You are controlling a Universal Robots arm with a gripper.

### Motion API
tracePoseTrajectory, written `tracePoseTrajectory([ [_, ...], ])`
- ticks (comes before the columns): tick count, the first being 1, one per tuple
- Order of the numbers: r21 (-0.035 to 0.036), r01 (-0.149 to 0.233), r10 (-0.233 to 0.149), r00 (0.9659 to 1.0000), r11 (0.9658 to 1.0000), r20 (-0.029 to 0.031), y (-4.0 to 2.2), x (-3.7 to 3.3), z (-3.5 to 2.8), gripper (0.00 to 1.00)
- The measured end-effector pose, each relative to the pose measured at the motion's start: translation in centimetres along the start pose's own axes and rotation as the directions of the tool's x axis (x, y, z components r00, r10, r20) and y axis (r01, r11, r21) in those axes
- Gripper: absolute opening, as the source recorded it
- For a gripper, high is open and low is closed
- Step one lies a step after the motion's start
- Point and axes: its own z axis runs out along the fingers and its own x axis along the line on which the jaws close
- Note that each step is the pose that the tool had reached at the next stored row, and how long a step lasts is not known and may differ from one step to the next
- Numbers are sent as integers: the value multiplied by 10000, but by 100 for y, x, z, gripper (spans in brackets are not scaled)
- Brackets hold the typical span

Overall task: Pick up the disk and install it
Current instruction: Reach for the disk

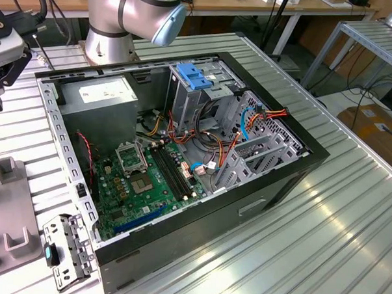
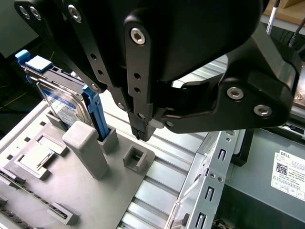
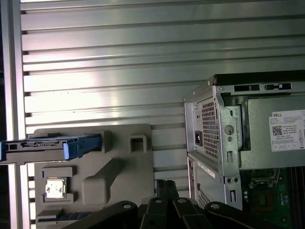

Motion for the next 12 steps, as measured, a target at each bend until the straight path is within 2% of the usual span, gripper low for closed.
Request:
tracePoseTrajectory([
  [12,1,0,0,10000,10000,-1,-2,29,9,11],
])
